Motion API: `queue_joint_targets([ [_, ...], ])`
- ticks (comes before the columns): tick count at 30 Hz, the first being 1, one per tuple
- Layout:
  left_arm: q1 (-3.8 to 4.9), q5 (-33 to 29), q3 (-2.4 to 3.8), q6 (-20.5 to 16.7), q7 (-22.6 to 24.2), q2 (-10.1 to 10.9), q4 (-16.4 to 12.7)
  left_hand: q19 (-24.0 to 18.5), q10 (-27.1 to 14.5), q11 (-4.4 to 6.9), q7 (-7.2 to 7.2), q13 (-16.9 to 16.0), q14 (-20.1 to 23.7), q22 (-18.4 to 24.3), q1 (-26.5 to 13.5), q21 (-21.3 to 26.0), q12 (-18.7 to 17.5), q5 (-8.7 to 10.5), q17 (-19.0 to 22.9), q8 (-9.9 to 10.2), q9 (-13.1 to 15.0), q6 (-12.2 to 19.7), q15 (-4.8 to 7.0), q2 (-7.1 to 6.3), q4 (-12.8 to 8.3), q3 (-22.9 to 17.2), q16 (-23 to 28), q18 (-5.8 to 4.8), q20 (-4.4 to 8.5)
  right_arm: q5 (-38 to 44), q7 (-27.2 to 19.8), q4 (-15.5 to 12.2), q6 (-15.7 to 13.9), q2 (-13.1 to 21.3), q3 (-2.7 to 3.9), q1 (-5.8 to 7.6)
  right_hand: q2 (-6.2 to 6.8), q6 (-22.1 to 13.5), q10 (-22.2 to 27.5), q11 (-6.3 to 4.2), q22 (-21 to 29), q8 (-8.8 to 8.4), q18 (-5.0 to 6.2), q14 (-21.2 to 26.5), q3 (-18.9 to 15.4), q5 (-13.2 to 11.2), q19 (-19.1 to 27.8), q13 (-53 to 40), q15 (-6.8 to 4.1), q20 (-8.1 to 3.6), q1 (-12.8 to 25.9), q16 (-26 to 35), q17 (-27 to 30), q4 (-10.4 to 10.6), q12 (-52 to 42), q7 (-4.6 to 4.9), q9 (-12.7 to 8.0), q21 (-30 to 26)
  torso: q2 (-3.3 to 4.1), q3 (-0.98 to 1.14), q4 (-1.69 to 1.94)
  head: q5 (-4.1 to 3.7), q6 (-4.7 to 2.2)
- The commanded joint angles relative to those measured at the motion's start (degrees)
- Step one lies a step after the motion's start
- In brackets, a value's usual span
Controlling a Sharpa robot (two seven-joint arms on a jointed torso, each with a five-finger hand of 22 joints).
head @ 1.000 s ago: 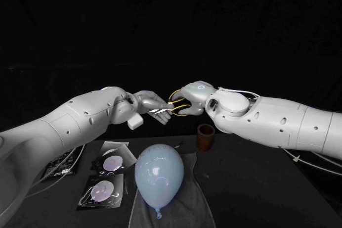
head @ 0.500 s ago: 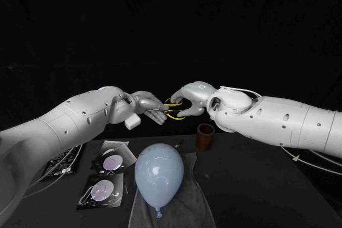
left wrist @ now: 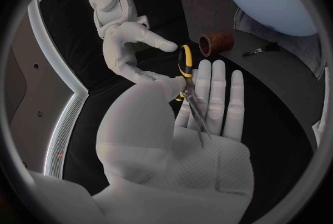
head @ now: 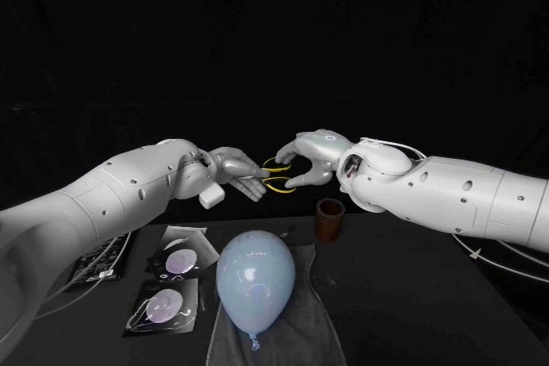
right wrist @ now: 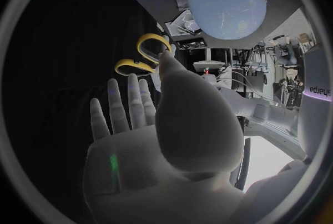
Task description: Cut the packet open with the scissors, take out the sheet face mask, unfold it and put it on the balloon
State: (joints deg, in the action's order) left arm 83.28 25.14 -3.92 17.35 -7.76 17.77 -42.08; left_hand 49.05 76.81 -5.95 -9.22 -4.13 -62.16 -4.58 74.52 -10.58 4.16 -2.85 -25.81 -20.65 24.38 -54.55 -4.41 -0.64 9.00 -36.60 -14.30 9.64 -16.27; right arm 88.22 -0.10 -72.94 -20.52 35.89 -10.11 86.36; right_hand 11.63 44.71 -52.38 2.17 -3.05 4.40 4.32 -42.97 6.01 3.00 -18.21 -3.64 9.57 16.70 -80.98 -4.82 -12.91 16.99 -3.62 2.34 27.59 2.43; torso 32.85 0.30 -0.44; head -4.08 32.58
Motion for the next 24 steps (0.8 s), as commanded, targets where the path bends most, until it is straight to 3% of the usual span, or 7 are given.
queue_joint_targets([
  [1,0.07,-0.09,0.03,-0.82,0.84,0.39,-0.57,0.30,0.00,0.32,0.00,-0.06,-0.21,-0.06,0.40,-0.26,0.05,0.10,-0.08,-0.27,0.10,-0.23,0.23,0.32,-3.10,-3.23,0.39,0.65,0.09,-14.13,-5.06,0.16,-7.65,1.03,0.13,0.13,-1.29,0.77,-2.17,1.73,-0.66,0.18,1.02,-4.84,0.71,0.01,-4.25,-0.23,1.21,-0.27,-0.64,-1.58,-0.82,-0.36,-0.62,1.62,-0.44,1.21,-0.02,-0.03,0.04,-0.07,-0.20],
  [3,0.07,-0.26,0.02,-1.31,1.35,0.69,-0.91,0.29,-0.01,0.31,-0.01,-0.06,-0.20,-0.06,0.31,-0.26,0.04,0.10,-0.10,-0.28,0.13,-0.22,0.22,0.32,-3.11,-3.26,0.41,0.64,0.08,-21.04,-6.83,0.25,-9.47,1.75,0.17,0.18,-2.24,2.39,-3.87,4.04,-1.19,0.84,3.47,-7.28,1.49,-0.05,-8.05,-0.18,2.20,-0.29,-1.35,-2.73,-0.94,-0.52,-0.68,3.83,-0.66,2.14,-0.03,-0.04,0.04,-0.08,-0.20],
  [4,0.07,-0.43,0.01,-1.89,1.90,0.98,-1.27,0.29,-0.01,0.31,-0.01,-0.06,-0.20,-0.06,0.31,-0.26,0.04,0.10,-0.10,-0.28,0.13,-0.22,0.22,0.32,-3.11,-3.26,0.41,0.64,0.08,-26.31,-7.83,0.29,-10.30,2.41,0.20,0.21,-3.34,4.18,-6.39,7.33,-2.47,1.57,5.49,-11.38,2.35,0.12,-15.87,-0.37,0.00,-0.47,-2.13,-4.82,-1.56,-0.86,-1.33,5.64,-0.75,4.24,-0.04,-0.04,0.02,-0.08,-0.35],
  [5,0.07,-0.54,0.00,-2.25,2.21,1.13,-1.46,0.28,-0.01,0.29,-0.02,-0.06,-0.19,-0.06,0.19,-0.26,0.03,0.10,-0.12,-0.28,0.18,-0.21,0.21,0.33,-3.12,-3.30,0.43,0.63,0.07,-28.80,-8.12,0.28,-10.42,2.78,0.21,0.22,-3.55,4.53,-7.15,7.95,-3.07,1.66,6.16,-12.86,2.55,-0.04,-19.52,-0.36,-0.59,-0.30,-2.27,-5.53,-1.80,-0.92,-1.43,6.03,-0.90,5.28,-0.05,-0.05,0.03,-0.07,-0.35],
  [11,0.04,-2.27,-0.28,-6.49,5.44,2.57,-3.46,-0.02,-0.05,0.26,-0.03,-0.04,-0.16,0.01,-0.37,-0.13,-0.01,0.11,-0.22,-0.30,0.38,-0.15,0.16,0.41,-3.13,-3.48,0.52,0.55,0.01,-43.94,-6.94,-0.18,-6.18,6.27,0.20,0.22,-5.72,8.28,-12.81,4.82,-6.57,2.87,6.36,-36.25,3.32,-0.01,-41.16,-0.19,-6.81,-6.81,-0.05,-17.64,-8.10,-0.66,-1.40,8.55,-2.46,15.35,-0.02,-0.04,0.05,0.03,-0.53],
  [18,-0.27,-4.55,-0.46,-11.73,8.71,3.98,-5.47,0.00,0.03,0.27,-0.02,-0.06,-0.15,0.00,-0.61,-0.16,0.02,0.11,-0.26,-0.34,0.48,-0.19,0.14,0.47,-3.11,-3.54,0.56,0.60,0.05,-55.53,-4.73,-1.37,-2.34,7.89,0.01,-2.10,-5.86,7.52,-12.27,4.71,-7.85,2.85,6.11,-42.80,-0.54,-0.10,-51.62,-0.11,-8.07,-9.16,3.51,-31.91,-17.47,-0.66,-0.12,8.64,-4.70,19.26,-0.06,0.09,-0.07,0.44,-0.57],
  [24,-0.59,-5.41,-0.54,-13.17,9.73,4.36,-6.50,-0.01,0.16,0.29,0.01,-0.09,-0.05,-0.01,-0.91,-0.18,0.07,0.11,-0.30,-0.40,0.61,-0.25,0.10,0.48,-3.11,-3.57,0.66,0.63,0.08,-62.01,-4.86,-2.13,-0.33,6.56,-0.06,-4.35,-6.89,4.73,-8.37,5.61,-9.38,3.37,5.96,-41.78,-7.46,0.17,-54.03,-0.02,-7.20,-9.18,5.96,-52.01,-33.53,-0.55,-0.19,9.73,-6.27,21.75,0.07,0.04,-0.06,0.31,-0.78],
])
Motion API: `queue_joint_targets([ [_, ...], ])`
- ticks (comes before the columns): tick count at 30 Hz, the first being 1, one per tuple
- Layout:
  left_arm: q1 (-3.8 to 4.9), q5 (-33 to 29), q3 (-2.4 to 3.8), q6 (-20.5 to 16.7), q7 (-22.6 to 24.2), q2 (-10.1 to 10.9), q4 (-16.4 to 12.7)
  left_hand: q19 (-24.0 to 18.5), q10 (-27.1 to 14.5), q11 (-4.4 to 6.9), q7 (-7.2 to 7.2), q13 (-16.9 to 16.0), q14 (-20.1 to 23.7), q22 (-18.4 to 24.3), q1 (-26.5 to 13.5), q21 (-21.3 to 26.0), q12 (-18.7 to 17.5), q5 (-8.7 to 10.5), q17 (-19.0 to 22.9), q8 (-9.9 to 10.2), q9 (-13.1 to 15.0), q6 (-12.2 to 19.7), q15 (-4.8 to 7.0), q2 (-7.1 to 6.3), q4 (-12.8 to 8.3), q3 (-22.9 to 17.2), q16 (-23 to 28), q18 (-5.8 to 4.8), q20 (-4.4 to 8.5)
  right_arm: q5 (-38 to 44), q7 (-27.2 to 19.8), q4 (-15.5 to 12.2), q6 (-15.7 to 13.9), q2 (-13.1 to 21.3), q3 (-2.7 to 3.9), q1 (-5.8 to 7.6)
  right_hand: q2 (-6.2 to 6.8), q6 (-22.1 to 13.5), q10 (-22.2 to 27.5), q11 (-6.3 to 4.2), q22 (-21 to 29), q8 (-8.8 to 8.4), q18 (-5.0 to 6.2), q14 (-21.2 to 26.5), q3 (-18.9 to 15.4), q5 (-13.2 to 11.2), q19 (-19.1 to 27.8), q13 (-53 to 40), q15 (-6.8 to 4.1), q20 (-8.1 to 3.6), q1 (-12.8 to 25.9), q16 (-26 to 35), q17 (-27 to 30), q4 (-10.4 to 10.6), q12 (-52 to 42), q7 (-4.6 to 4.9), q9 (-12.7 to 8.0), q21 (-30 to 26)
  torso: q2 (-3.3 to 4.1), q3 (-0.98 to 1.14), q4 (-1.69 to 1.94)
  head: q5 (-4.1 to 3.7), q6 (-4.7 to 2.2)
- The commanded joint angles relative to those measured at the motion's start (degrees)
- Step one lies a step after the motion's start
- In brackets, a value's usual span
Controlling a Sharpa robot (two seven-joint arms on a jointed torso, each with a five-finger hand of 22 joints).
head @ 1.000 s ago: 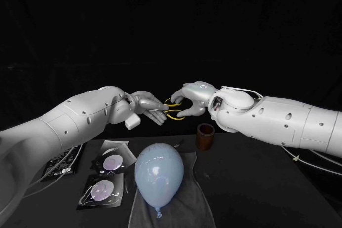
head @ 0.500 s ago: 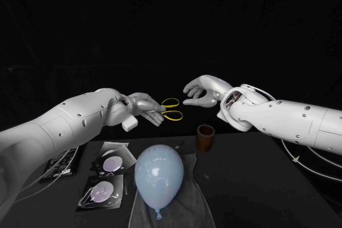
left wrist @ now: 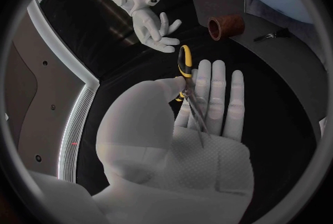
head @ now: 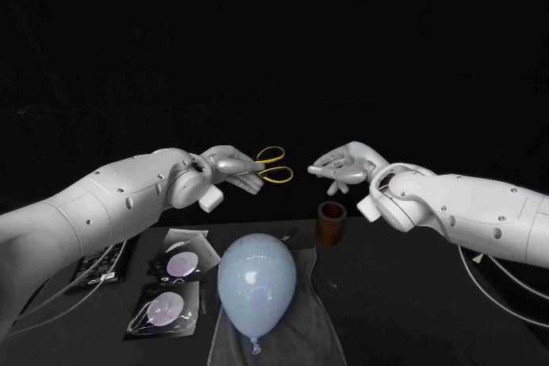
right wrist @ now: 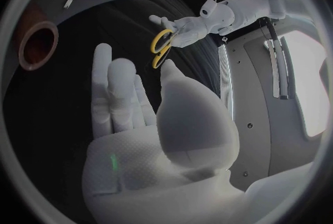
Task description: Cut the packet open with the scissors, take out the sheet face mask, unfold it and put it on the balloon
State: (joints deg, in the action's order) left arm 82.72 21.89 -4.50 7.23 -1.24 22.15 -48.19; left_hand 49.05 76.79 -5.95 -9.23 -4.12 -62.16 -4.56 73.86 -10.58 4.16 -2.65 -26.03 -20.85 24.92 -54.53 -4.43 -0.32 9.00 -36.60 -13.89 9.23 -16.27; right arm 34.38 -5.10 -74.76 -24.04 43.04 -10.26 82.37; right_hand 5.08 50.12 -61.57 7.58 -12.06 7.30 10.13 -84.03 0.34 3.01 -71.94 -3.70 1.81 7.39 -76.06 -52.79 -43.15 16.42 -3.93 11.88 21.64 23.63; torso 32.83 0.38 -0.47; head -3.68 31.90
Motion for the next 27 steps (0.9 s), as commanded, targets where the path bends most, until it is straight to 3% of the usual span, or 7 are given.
queue_joint_targets([
  [1,-0.07,-2.22,0.03,-3.13,3.27,-0.02,-0.47,-0.01,0.18,0.30,0.02,-0.09,-0.05,-0.03,-0.25,-0.18,0.07,-0.09,-0.08,-0.20,0.07,-0.27,0.13,0.16,-3.10,-3.57,0.26,1.04,0.08,-8.64,0.08,-0.34,3.38,-0.84,0.09,-0.58,-0.60,-1.12,1.25,0.33,-0.64,0.63,0.14,-0.51,-2.90,0.07,-0.33,0.05,0.70,0.19,1.08,-6.19,-5.02,0.08,0.13,0.35,-0.50,0.91,0.12,-0.07,-0.05,-0.14,-0.09],
  [3,-0.14,-2.31,0.02,-3.23,3.34,-0.05,-0.57,-0.01,0.18,0.30,0.02,-0.09,-0.05,-0.03,-0.25,-0.18,0.07,-0.09,-0.08,-0.20,0.07,-0.27,0.13,0.16,-3.10,-3.57,0.26,1.04,0.08,-9.62,-0.04,-0.33,3.77,-1.39,0.08,-0.99,-1.18,-2.04,2.34,0.69,-1.18,0.91,0.11,-0.25,-4.92,0.02,-0.29,0.04,1.00,0.36,1.03,-9.75,-7.83,0.10,0.12,0.65,-0.84,1.60,0.13,-0.11,-0.04,-0.17,-0.14],
  [11,-0.28,-2.44,0.01,-3.11,3.39,-0.04,-0.85,-0.02,0.20,0.30,0.02,-0.10,-0.02,-0.02,-0.31,-0.18,0.08,-0.09,-0.09,-0.21,0.10,-0.28,0.12,0.17,-3.10,-3.58,0.28,1.04,0.08,-12.23,-1.23,0.05,3.44,-2.95,0.07,-1.90,-2.24,-3.20,3.31,0.98,-2.26,1.62,0.06,0.05,-7.89,-0.16,-0.02,0.04,1.27,0.60,1.26,-14.25,-11.16,0.21,0.11,0.98,-1.26,2.98,0.03,-0.10,0.09,-0.31,0.07],
  [22,-0.32,-2.47,0.02,-2.42,3.34,0.36,-1.79,-0.04,0.23,0.31,0.03,-0.10,0.02,-0.02,-0.37,-0.18,0.09,-0.09,-0.10,-0.23,0.14,-0.29,0.11,0.17,-3.13,-3.61,0.32,1.03,0.07,-15.20,-2.69,1.84,2.31,-5.21,0.09,-2.36,-3.85,-3.87,3.70,1.14,-3.12,2.27,0.03,0.20,-9.38,-0.13,0.40,0.01,1.45,0.79,0.79,-16.99,-13.06,0.09,-0.02,1.14,-1.46,4.04,0.08,-0.10,0.12,-0.24,0.19],
  [27,-0.32,-2.42,0.02,-1.97,3.26,0.56,-2.48,-0.05,0.24,0.32,0.03,-0.11,0.03,-0.02,-0.39,-0.17,0.10,-0.09,-0.10,-0.23,0.16,-0.29,0.11,0.17,-3.14,-3.62,0.33,1.03,0.07,-16.83,-3.62,2.53,1.35,-5.99,0.12,-2.44,-5.35,-3.87,3.27,1.05,-3.67,2.92,0.07,0.47,-9.90,-0.08,0.76,-0.05,1.40,0.86,-0.09,-17.88,-13.27,-0.08,-0.32,1.04,-1.51,4.70,0.04,-0.08,0.10,-0.21,0.32],
])
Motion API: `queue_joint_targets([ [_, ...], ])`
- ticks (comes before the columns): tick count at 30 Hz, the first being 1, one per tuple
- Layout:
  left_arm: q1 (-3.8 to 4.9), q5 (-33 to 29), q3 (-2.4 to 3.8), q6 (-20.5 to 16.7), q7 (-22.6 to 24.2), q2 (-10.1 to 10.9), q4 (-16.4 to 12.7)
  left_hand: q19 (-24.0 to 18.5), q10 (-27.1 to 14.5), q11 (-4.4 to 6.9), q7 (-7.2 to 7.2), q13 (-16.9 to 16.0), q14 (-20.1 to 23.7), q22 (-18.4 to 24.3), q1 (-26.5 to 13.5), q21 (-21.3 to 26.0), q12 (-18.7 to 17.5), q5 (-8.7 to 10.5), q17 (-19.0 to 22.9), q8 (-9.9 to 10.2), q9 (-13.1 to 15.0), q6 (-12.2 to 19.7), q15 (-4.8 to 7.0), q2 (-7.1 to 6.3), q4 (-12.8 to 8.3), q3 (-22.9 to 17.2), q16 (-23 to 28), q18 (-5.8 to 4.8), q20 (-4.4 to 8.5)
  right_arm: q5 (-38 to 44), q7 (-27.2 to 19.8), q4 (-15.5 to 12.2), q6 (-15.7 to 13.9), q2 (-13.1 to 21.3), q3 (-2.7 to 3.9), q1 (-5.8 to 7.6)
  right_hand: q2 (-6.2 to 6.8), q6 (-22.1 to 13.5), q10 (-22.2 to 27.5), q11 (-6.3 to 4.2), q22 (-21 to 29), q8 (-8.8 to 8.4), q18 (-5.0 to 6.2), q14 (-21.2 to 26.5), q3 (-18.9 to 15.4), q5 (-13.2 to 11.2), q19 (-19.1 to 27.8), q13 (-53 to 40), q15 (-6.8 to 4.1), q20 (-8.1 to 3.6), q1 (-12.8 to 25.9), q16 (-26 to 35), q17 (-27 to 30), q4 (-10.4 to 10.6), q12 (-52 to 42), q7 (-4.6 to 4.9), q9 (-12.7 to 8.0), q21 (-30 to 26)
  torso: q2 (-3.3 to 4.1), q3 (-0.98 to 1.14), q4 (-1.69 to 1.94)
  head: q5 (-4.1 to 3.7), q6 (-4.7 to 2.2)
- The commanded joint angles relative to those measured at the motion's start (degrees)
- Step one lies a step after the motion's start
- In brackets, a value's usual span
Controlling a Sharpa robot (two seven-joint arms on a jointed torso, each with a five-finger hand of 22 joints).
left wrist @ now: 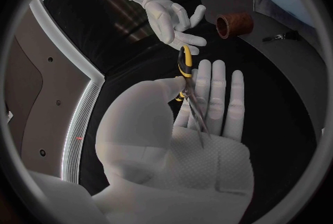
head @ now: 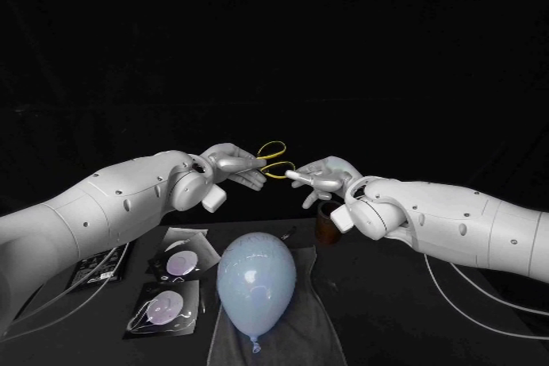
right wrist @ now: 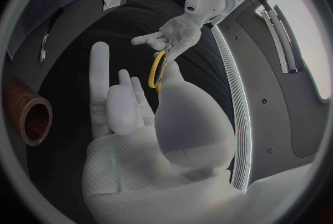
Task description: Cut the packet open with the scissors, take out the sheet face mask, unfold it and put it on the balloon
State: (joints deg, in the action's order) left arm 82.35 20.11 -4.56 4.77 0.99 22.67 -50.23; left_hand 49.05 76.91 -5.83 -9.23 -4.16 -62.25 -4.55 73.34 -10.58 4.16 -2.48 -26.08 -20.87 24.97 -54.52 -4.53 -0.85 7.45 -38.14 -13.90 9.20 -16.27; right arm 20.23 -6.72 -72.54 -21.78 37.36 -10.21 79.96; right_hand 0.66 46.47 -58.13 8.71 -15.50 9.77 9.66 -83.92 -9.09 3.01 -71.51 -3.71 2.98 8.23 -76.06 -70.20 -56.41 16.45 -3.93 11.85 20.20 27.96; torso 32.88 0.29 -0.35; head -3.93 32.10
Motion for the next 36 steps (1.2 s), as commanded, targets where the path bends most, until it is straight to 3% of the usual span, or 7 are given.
queue_joint_targets([
  [1,0.05,-0.61,0.08,0.56,1.02,0.07,-0.58,-0.05,0.12,0.19,0.03,-0.06,0.12,-0.03,0.13,-0.18,0.10,-0.26,-0.05,-0.21,0.11,-0.30,0.22,0.69,-1.60,-2.08,0.33,1.06,0.07,-3.04,-2.25,0.38,-1.11,-0.42,0.08,-0.03,-1.15,-0.18,-0.28,-0.13,-0.32,0.56,0.53,0.40,-0.56,-0.09,0.39,-0.04,0.19,0.04,-0.23,-0.57,0.00,-0.12,-0.39,1.04,-0.07,0.48,0.00,0.01,-0.01,0.05,0.16],
  [14,0.04,-0.42,0.09,1.13,0.98,0.17,-1.46,-0.09,0.14,0.20,0.04,-0.07,0.15,-0.02,0.08,-0.16,0.10,-0.26,-0.06,-0.22,0.16,-0.30,0.22,0.69,-1.65,-2.11,0.37,1.05,0.06,-6.90,-5.88,0.37,-2.30,-0.93,0.34,-0.04,-8.30,4.13,-6.80,-2.39,-2.87,3.89,0.80,-0.76,2.41,-0.12,0.38,-0.45,-1.57,-1.17,-8.38,-5.05,-3.85,-3.10,-3.13,-1.31,0.04,3.87,0.01,0.04,-0.14,0.00,0.28],
  [19,0.01,-0.42,0.09,1.06,0.98,0.11,-1.52,-0.10,0.14,0.20,0.04,-0.07,0.16,-0.02,0.06,-0.16,0.10,-0.26,-0.07,-0.22,0.16,-0.30,0.22,0.69,-1.65,-2.12,0.37,1.04,0.05,-7.11,-6.48,0.36,-2.38,-0.86,0.40,-0.04,-10.15,8.18,-12.14,-4.57,-4.60,5.21,0.85,-1.15,8.41,-0.06,0.85,-0.86,-3.52,-2.81,-14.97,-6.58,-5.35,-6.61,-4.26,-3.62,0.08,5.96,-0.04,0.03,-0.16,-0.01,0.34],
  [25,0.00,-0.42,0.09,1.20,0.96,0.08,-1.64,-0.11,0.14,0.19,0.04,-0.07,0.17,-0.02,0.03,-0.15,0.09,-0.26,-0.07,-0.22,0.18,-0.29,0.22,0.70,-1.65,-2.12,0.39,1.04,0.05,-6.88,-6.52,0.29,-3.09,-0.86,0.44,-0.04,-7.72,11.22,-18.37,-6.36,-7.36,7.47,0.68,-1.32,19.30,-0.09,2.46,-2.90,-4.97,-4.29,-15.73,-7.38,-5.82,-10.81,-5.69,-5.28,2.35,8.99,-0.04,0.05,-0.09,-0.09,0.47],
  [26,0.00,-0.40,0.09,1.28,0.94,0.07,-1.67,-0.12,0.13,0.19,0.03,-0.07,0.18,-0.02,0.02,-0.15,0.09,-0.26,-0.07,-0.22,0.18,-0.28,0.21,0.69,-1.65,-2.13,0.39,1.04,0.04,-6.87,-6.54,0.26,-3.25,-0.86,0.44,-0.04,-5.02,11.16,-19.05,-6.52,-8.86,8.00,0.61,-1.29,25.28,-0.40,3.25,-4.24,-5.14,-4.52,-12.66,-7.51,-5.67,-11.63,-5.69,-5.32,3.69,10.61,-0.03,0.07,-0.09,-0.14,0.48],
  [28,0.00,-0.34,0.09,1.59,0.87,0.07,-1.76,-0.12,0.13,0.19,0.03,-0.07,0.18,-0.02,0.02,-0.15,0.09,-0.26,-0.07,-0.22,0.18,-0.28,0.21,0.69,-1.65,-2.13,0.39,1.04,0.04,-6.84,-6.61,0.18,-3.74,-0.83,0.46,-0.04,-3.11,11.14,-19.82,-6.58,-10.16,8.72,0.64,-1.28,31.78,0.02,4.01,-6.03,-5.27,-4.58,-9.45,-7.61,-5.52,-12.53,-6.19,-5.64,5.24,11.95,-0.03,0.06,-0.09,-0.16,0.50],
  [36,0.00,-0.05,0.09,2.40,0.76,0.24,-2.33,0.26,-0.97,-0.01,0.11,0.14,1.14,-0.14,-0.63,-0.46,-0.41,-0.26,-0.15,0.22,0.52,0.78,-0.08,0.40,-1.60,-2.31,1.12,0.90,-0.19,-6.31,-6.19,0.06,-5.79,-0.46,0.58,0.06,0.60,9.87,-21.69,-7.87,-13.21,11.10,0.75,-1.38,45.22,-0.20,4.92,-18.00,-6.08,-5.16,-0.22,-8.08,-5.35,-16.89,-14.57,-6.21,11.11,14.98,-0.08,0.01,-0.08,-0.25,0.50],
])
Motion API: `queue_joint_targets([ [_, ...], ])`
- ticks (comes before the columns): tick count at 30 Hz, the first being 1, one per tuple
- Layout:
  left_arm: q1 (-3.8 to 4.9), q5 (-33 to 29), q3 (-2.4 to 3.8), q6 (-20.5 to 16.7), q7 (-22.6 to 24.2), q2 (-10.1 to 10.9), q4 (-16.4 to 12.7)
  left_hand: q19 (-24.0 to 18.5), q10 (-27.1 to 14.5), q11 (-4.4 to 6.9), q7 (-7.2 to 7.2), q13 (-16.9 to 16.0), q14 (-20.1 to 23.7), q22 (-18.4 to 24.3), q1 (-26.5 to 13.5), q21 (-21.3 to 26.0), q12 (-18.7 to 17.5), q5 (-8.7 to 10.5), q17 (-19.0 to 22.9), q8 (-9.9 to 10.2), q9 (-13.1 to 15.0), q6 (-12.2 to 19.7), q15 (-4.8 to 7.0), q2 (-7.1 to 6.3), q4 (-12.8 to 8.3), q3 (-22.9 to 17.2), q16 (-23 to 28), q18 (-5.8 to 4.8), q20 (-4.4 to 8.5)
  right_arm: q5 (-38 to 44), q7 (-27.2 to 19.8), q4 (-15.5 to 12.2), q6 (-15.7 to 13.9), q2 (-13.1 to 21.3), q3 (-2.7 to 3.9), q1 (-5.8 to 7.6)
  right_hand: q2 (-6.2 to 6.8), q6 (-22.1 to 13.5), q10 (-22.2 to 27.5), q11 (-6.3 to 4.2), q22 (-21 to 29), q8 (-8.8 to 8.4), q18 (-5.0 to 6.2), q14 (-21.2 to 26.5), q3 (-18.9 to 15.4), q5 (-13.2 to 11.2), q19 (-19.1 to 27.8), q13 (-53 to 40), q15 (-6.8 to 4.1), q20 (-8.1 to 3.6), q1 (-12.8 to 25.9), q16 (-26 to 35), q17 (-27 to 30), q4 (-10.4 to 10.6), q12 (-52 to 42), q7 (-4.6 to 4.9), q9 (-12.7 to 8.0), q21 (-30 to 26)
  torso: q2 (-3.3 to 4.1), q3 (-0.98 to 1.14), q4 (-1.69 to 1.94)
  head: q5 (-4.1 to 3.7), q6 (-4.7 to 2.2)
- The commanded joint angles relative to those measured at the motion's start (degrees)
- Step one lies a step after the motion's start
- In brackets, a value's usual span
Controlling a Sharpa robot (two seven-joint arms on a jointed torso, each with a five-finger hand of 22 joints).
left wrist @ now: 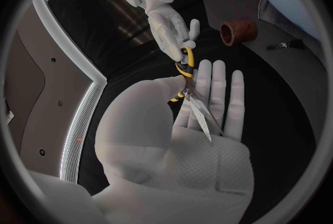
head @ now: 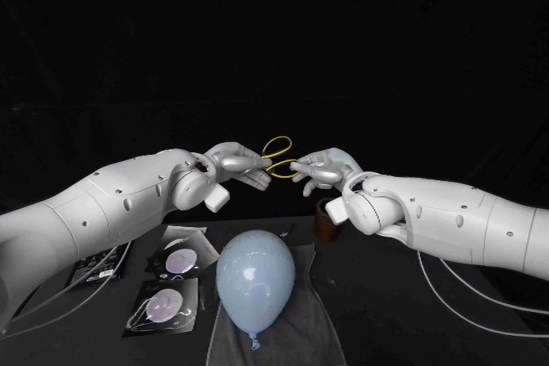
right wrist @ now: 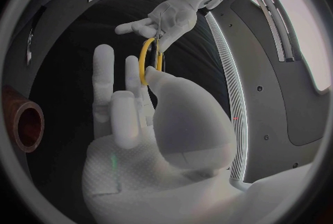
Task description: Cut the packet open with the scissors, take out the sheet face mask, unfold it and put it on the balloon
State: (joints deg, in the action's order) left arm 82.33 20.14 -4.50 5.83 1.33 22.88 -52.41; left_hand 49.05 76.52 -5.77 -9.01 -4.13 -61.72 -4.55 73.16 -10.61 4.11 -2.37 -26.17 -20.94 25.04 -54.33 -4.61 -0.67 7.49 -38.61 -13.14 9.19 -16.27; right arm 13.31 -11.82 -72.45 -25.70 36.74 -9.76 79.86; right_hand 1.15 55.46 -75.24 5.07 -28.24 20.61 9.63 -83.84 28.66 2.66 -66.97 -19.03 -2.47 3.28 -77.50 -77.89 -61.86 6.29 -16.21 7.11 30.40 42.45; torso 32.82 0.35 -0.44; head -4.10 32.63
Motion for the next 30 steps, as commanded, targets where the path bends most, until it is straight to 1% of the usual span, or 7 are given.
queue_joint_targets([
  [1,0.02,-0.04,0.04,1.31,0.43,0.05,-0.20,0.59,-0.86,-0.12,-0.11,0.16,0.78,-0.24,-0.52,-0.65,-0.43,-0.36,-0.09,0.40,0.51,0.86,-0.07,0.07,-1.63,-1.83,0.50,0.96,-0.17,0.89,-0.90,-0.02,-2.14,0.23,0.15,0.22,0.48,0.21,-3.42,-4.36,-1.53,0.74,0.69,-1.52,8.74,0.49,0.25,-7.05,-0.79,-0.40,2.75,-0.50,0.16,-7.69,-5.81,-1.49,2.28,1.42,-0.04,-0.06,-0.02,-0.07,-0.03],
  [10,0.02,0.69,0.04,1.06,0.25,0.06,-0.29,1.38,-2.81,-0.54,-0.28,0.36,1.45,-0.51,-1.05,-1.29,-0.62,-0.36,-0.30,0.84,0.81,2.01,-0.43,-1.26,-1.29,-0.98,1.05,1.00,-0.08,4.75,0.91,0.15,-2.63,0.71,0.21,0.62,-1.59,-3.85,-6.47,-4.25,-11.91,4.68,-0.62,-2.38,14.15,0.25,-2.21,-53.10,-0.69,-0.37,7.72,-3.12,-3.56,-10.64,-52.87,-1.51,9.77,9.76,-0.03,-0.06,0.00,-0.23,-0.15],
  [11,0.02,0.85,0.04,1.00,0.23,0.07,-0.30,1.35,-3.22,-0.65,-0.34,0.39,1.58,-0.50,-1.25,-1.29,-0.63,-0.36,-0.33,0.92,0.85,2.23,-0.51,-1.77,-1.17,-0.55,1.15,0.97,-0.09,5.40,1.14,0.23,-2.52,0.74,0.22,0.69,-1.84,-4.34,-7.13,-3.97,-20.34,5.21,-2.02,-3.16,14.65,0.41,-5.88,-56.96,-0.64,-0.27,8.48,-5.27,-8.43,-10.71,-57.01,-1.54,10.75,16.59,-0.02,-0.05,0.00,-0.23,-0.17],
  [17,0.02,1.43,0.04,0.84,0.15,0.11,-0.37,1.27,-4.03,-0.79,-0.39,0.39,1.95,-0.48,-1.31,-1.28,-0.58,-0.37,-0.42,1.07,0.96,2.60,-0.67,-2.18,-0.87,0.07,1.41,0.94,-0.11,9.92,2.39,0.73,-1.46,0.80,0.23,1.11,-2.14,-5.29,-7.09,-3.88,-31.25,6.11,-3.67,-5.23,15.45,0.09,-9.50,-59.69,-0.26,-0.01,9.50,-10.54,-22.73,-10.86,-59.56,-1.22,12.58,25.55,0.02,-0.03,-0.04,-0.28,-0.25],
  [18,0.02,1.49,0.04,0.81,0.14,0.11,-0.39,1.27,-4.03,-0.79,-0.39,0.39,1.95,-0.48,-1.31,-1.28,-0.58,-0.37,-0.42,1.07,0.96,2.60,-0.67,-2.18,-0.87,0.07,1.41,0.94,-0.11,10.72,2.63,0.80,-1.20,0.79,0.23,1.17,-2.20,-5.50,-6.97,-3.77,-41.95,6.27,-5.65,-5.38,15.76,0.09,-14.10,-59.91,-0.22,0.10,9.49,-10.95,-23.92,-11.04,-59.65,-1.32,12.99,33.69,0.02,-0.03,-0.04,-0.28,-0.25],
  [24,0.02,1.87,0.04,0.38,0.12,0.11,-0.43,1.25,-4.29,-0.83,-0.42,0.36,2.27,-0.47,-1.19,-1.29,-0.52,-0.36,-0.44,1.12,1.02,2.76,-0.77,-2.34,-0.79,0.33,1.62,0.93,-0.11,13.46,3.48,0.73,-0.92,0.84,0.23,1.31,-2.07,-5.45,-8.56,-3.76,-43.21,6.37,-5.68,-5.54,15.93,0.16,-13.84,-62.44,-0.04,0.25,9.87,-11.30,-25.04,-11.07,-62.70,-1.15,13.48,34.88,0.03,-0.03,0.00,-0.44,-0.28],
  [30,0.02,3.88,0.03,-1.26,-0.06,0.30,-0.53,0.31,-8.68,-2.47,-2.08,0.60,5.45,-0.16,-3.93,-0.74,-0.72,-0.60,-0.01,3.04,0.31,5.45,-2.18,-7.60,1.46,4.92,3.44,0.54,-0.27,14.89,4.14,0.20,-1.41,1.71,0.26,1.67,-1.97,-5.26,-10.80,-3.72,-45.39,6.32,-6.01,-5.81,16.14,0.16,-14.37,-65.72,0.02,0.36,9.92,-11.68,-26.42,-11.44,-66.90,-1.14,13.70,36.50,0.03,-0.04,-0.03,-0.53,-0.25],
])
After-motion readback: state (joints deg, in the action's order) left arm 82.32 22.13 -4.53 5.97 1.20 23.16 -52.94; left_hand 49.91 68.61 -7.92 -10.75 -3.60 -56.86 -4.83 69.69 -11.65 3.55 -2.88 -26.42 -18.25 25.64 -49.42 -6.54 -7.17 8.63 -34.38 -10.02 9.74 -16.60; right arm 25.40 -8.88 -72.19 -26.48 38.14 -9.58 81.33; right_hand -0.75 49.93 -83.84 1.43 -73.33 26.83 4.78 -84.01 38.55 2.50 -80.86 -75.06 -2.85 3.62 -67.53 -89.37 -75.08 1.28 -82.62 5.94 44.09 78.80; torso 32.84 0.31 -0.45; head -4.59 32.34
